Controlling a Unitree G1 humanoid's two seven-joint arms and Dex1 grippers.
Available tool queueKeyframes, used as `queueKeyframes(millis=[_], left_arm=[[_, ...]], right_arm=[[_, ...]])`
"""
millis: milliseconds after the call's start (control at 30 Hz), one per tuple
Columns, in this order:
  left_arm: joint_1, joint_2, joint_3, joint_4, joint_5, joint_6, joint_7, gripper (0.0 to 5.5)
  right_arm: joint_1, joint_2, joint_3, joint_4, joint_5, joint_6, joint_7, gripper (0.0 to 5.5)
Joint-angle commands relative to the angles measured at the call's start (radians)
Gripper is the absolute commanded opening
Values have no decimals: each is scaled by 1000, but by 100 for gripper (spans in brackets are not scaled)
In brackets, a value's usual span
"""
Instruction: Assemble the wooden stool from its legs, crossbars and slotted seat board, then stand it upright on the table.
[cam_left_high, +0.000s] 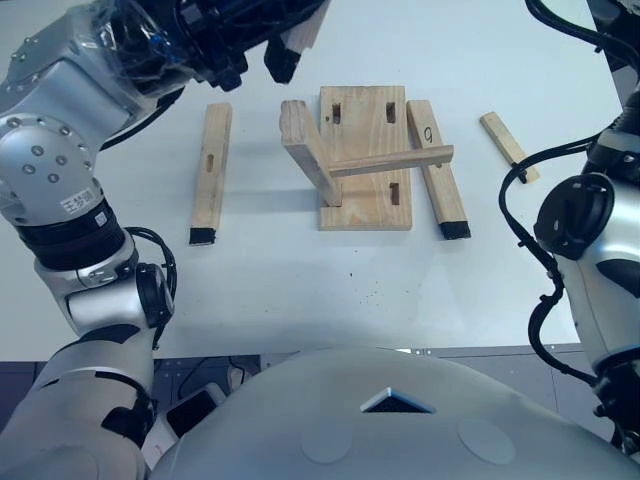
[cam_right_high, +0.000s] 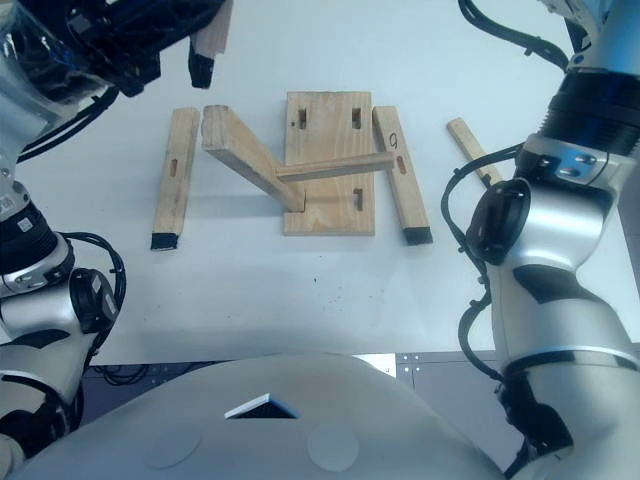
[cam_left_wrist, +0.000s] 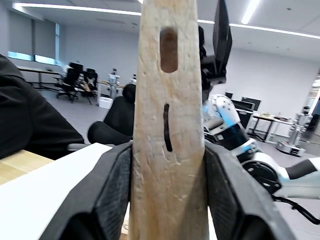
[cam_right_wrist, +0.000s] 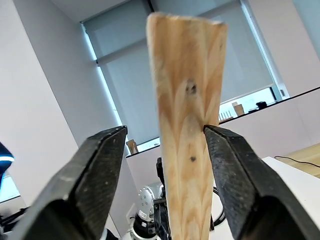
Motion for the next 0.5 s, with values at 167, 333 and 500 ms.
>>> queueKeyframes(millis=[167, 333, 500], left_arm=[[37, 58, -55, -29, 3, 3, -31, 201], [22, 101, -74, 1, 36, -13, -61, 201], [-5, 88, -80, 38, 71, -42, -44, 201]], right_arm=[[5, -13, 12, -1, 15, 32, 13, 283], [21, -38, 29, -8, 15, 75, 58, 215], [26, -45, 35, -15, 4, 75, 70, 215]])
